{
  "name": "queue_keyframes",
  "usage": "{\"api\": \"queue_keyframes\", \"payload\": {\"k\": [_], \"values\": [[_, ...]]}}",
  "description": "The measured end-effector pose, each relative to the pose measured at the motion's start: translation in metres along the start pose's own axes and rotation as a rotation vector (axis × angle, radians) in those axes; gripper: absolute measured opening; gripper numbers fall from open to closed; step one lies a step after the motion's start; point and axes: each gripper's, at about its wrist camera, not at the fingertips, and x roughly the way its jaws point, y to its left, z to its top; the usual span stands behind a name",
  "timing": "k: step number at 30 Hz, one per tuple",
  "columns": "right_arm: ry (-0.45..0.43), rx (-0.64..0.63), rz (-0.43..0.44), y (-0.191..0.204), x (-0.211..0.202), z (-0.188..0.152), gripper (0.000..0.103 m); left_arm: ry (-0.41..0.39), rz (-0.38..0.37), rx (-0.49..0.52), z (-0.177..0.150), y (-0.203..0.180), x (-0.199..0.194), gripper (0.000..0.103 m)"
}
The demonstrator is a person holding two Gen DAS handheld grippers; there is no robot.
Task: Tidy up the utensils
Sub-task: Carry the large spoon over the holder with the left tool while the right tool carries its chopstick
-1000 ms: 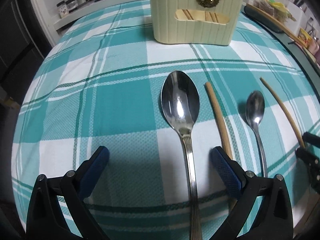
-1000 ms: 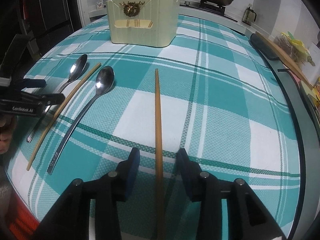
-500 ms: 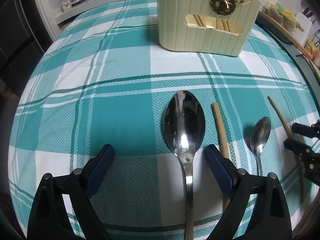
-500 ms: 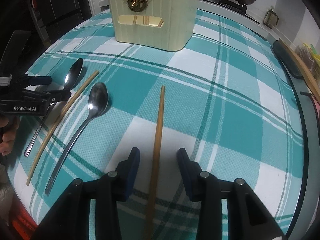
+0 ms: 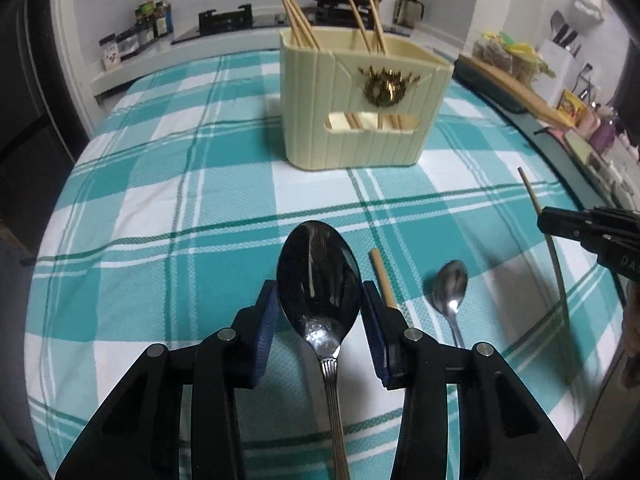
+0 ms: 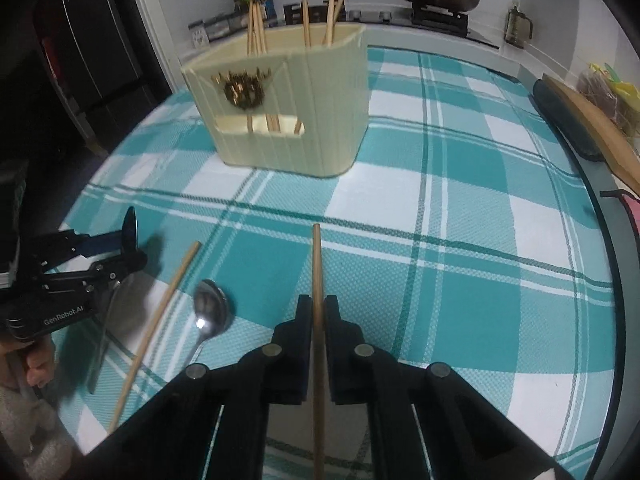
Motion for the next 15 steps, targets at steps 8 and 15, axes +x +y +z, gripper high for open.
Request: {"api": "queue_keyframes", "payload": {"k": [8, 15], "values": [[-0.224, -0.001, 0.028, 0.020, -0.100, -0.014, 0.006, -0.173, -0.051, -0.016, -0.009, 0.011, -0.086, 0.042], [-0.341, -0.026, -0.011, 0.032, -0.131, -0.025, 0.006, -0.219, -0.077, -0.026, -0.014, 0.017, -0.112, 0.042]]}}
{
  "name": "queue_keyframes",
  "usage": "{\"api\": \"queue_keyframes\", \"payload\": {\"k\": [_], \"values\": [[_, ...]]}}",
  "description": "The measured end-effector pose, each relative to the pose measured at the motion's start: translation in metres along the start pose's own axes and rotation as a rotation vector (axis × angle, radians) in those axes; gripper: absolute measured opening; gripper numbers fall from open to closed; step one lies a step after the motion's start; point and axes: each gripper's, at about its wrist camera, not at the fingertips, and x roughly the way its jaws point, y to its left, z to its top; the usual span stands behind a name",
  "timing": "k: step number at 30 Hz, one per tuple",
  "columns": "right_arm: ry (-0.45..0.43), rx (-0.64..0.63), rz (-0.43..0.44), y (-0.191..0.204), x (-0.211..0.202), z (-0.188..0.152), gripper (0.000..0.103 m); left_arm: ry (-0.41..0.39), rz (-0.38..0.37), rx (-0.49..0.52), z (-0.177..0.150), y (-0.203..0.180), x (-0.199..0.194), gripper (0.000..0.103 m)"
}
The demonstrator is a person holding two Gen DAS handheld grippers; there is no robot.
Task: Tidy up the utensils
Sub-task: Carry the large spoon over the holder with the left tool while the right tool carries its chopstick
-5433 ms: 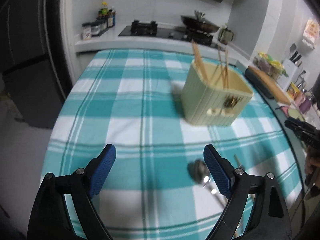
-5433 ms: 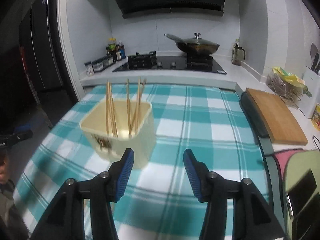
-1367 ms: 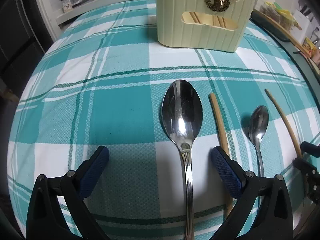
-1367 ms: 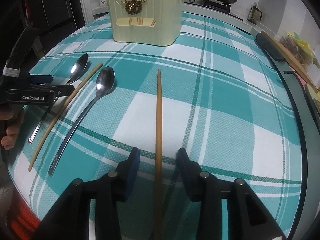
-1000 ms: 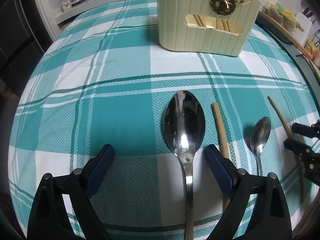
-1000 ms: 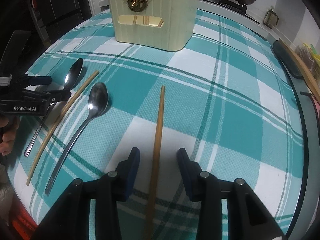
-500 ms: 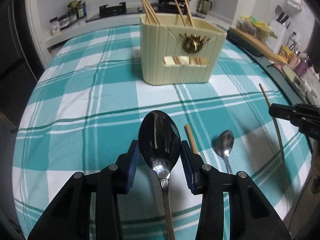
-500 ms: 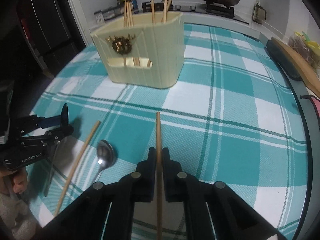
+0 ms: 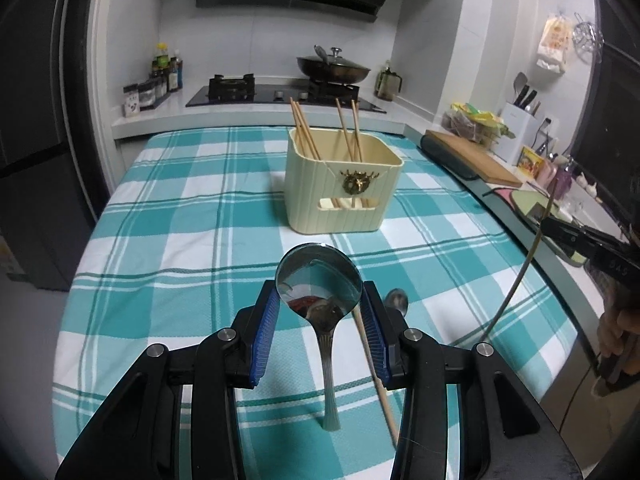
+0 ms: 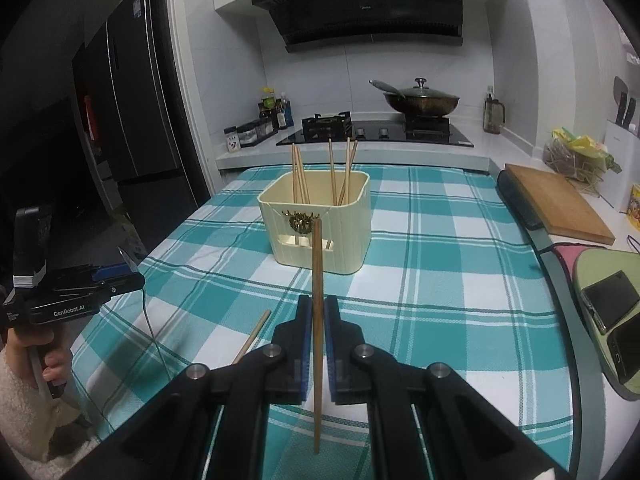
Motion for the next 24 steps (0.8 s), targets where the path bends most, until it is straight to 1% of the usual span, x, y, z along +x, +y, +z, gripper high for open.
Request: {"api": "queue_keyframes", "payload": {"k": [5, 11, 17, 21, 24], "values": [[-0.029, 0.013, -0.010, 0.000, 0.001, 0.008, 0.006, -0.008, -0.015, -0.021, 0.002, 0.005, -0.007, 0.042], [-0.061, -0.014, -0.014, 0.002, 0.000, 0.030, 0.006, -0.023, -0.022, -0.026, 0.014, 0.009, -0.012, 0.042], [-0.071, -0.037, -0.024, -0.001, 0.004, 0.048, 0.006, -0.021, -0.037, -0.034, 0.024, 0.015, -0.013, 0.042], [-0.068, -0.038, -0.033, -0.008, 0.008, 0.058, 0.006, -0.030, -0.065, -0.038, 0.038, 0.016, -0.018, 0.041], [-0.067, -0.046, -0.041, -0.013, 0.010, 0.070, 0.006, -0.052, -0.085, -0.030, 0.057, 0.015, -0.025, 0.041]]}}
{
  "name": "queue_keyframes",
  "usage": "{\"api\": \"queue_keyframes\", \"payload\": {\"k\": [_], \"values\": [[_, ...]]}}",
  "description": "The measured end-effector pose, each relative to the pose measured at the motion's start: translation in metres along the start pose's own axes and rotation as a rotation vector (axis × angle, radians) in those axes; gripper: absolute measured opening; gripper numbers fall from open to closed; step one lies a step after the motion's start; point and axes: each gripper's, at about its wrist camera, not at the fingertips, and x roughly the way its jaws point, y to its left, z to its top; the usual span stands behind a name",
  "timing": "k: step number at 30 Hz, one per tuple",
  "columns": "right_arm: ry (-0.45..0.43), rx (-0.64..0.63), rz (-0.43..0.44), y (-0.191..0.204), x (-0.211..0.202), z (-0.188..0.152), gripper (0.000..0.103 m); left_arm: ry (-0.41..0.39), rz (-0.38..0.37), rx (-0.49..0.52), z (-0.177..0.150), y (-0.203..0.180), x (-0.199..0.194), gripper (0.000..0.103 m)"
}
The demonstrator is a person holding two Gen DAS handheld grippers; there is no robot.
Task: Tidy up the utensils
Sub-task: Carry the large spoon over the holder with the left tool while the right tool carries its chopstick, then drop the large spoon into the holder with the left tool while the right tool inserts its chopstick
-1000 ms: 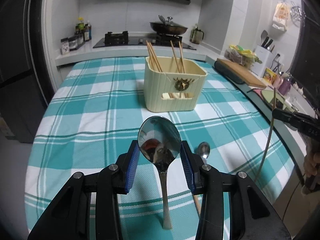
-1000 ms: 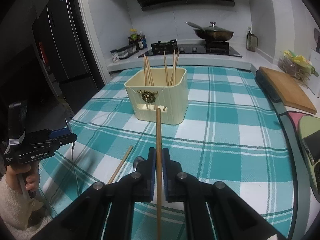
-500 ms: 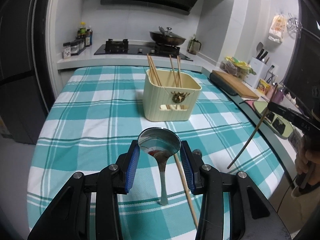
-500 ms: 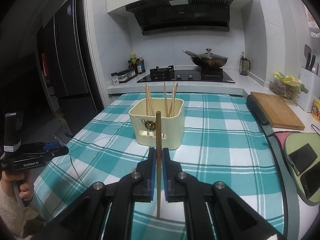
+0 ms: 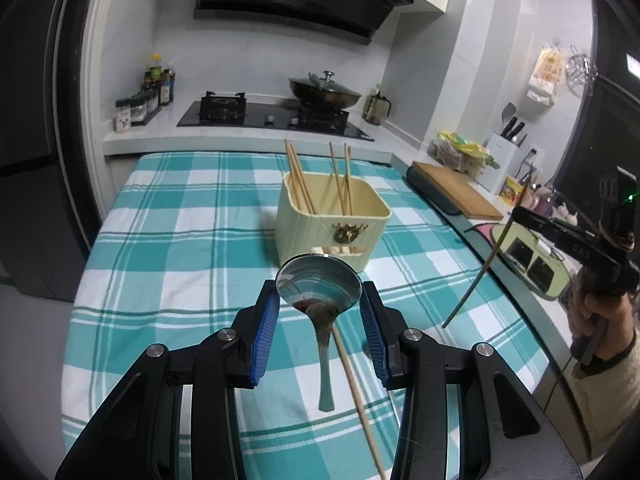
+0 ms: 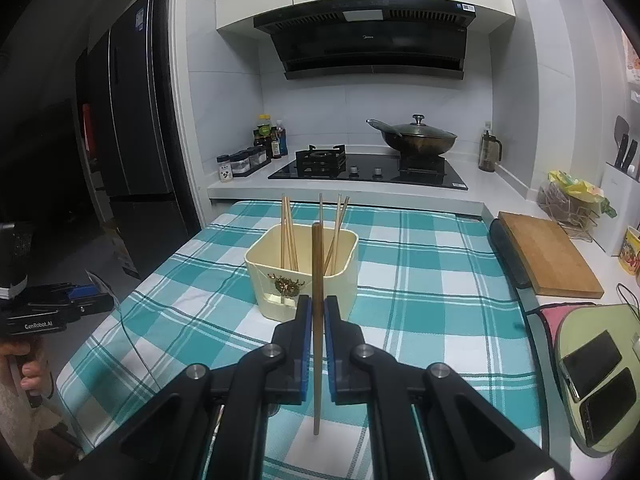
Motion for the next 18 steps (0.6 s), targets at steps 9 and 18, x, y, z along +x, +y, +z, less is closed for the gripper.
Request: {"api": "queue_keyframes", "payload": {"k": [9, 18], "values": [[-0.053, -0.018, -0.011, -0.010, 0.004, 0.052, 0.006, -0.170, -0.037, 0.006, 0.092, -0.010, -0.019, 0.041], [-0.227, -0.034, -0.009, -0.004, 0.024, 0.122, 0.006, -0.299, -0.012, -0.048, 0.186, -0.024, 0.032, 0.041]]}}
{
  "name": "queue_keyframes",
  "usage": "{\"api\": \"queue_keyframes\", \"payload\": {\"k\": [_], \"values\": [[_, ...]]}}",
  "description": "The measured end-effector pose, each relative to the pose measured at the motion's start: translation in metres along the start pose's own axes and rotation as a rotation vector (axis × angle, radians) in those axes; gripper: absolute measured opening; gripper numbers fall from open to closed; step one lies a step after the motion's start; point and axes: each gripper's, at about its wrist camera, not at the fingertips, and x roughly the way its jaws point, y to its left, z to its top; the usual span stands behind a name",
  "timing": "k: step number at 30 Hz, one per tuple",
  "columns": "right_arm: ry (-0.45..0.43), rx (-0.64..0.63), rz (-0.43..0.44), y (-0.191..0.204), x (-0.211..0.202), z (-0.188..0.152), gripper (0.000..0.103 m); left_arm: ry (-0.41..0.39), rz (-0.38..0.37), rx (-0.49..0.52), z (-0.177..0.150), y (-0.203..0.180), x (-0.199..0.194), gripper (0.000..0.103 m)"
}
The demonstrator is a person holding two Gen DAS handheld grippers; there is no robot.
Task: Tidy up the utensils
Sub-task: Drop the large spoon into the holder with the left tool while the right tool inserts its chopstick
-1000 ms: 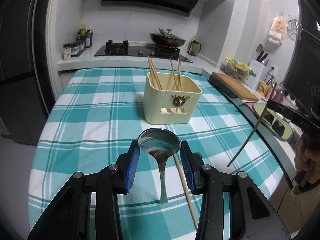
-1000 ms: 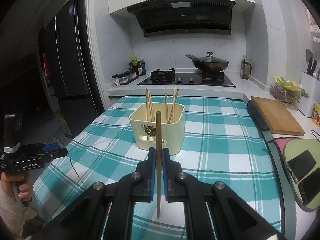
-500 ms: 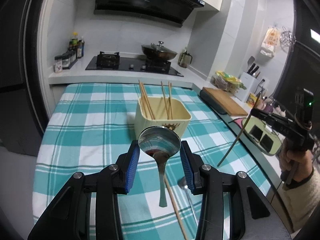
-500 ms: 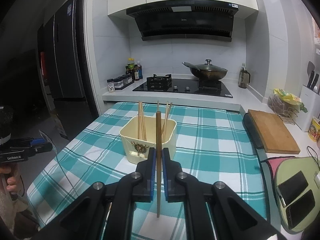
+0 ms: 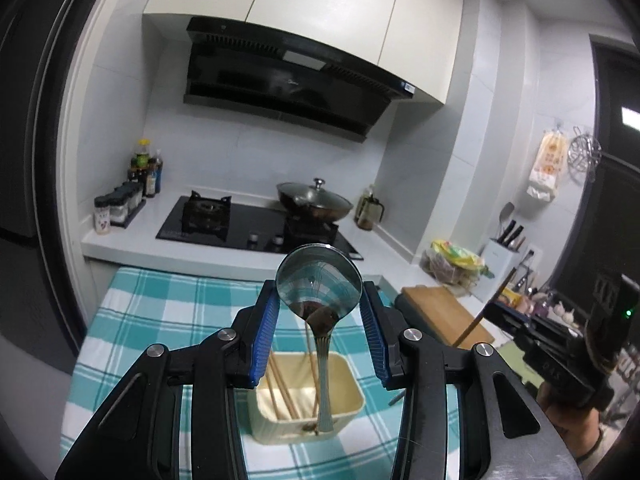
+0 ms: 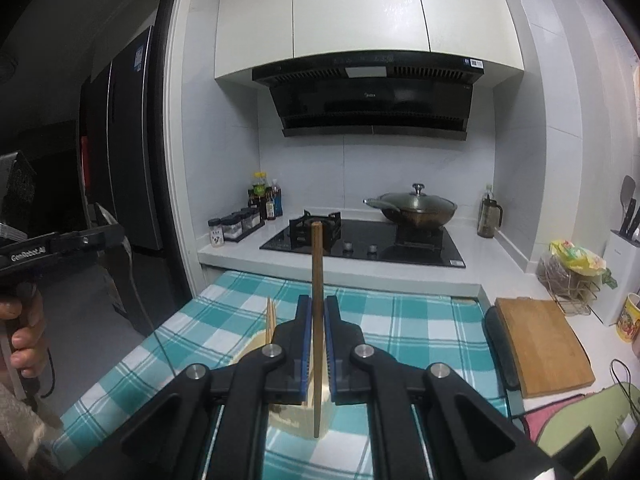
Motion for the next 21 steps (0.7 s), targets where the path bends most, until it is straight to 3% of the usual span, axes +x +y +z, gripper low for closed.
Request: {"api": "queue_keyframes", "payload": {"k": [3, 6, 12, 18, 19, 21], "values": [[-0.049, -0.010, -0.003, 0.004, 0.025, 0.005, 0.006, 0.003, 0.035, 0.001, -0.003, -0.002, 0.038, 0.041], [-0.023, 0.003, -0.006, 0.004, 0.060, -0.003, 0.006, 0.076, 0.071, -0.010, -0.021, 0.003, 0.081, 0.041], [0.229, 0.047, -0.003, -0.004, 0.136, -0.042, 0.006, 0.304, 0.110, -0.047, -0.074, 0.021, 0.153, 0.041], [0.397, 0.110, -0.007, -0.016, 0.180, -0.078, 0.007, 0.415, 0.129, -0.050, -0.102, 0.019, 0.186, 0.043], [0.407, 0.131, -0.007, -0.019, 0.181, -0.081, 0.009, 0.421, 0.126, -0.066, -0.100, 0.019, 0.187, 0.043], [0.393, 0.182, -0.013, -0.026, 0.178, -0.081, 0.026, 0.410, 0.114, -0.085, -0.093, 0.018, 0.178, 0.045]]}}
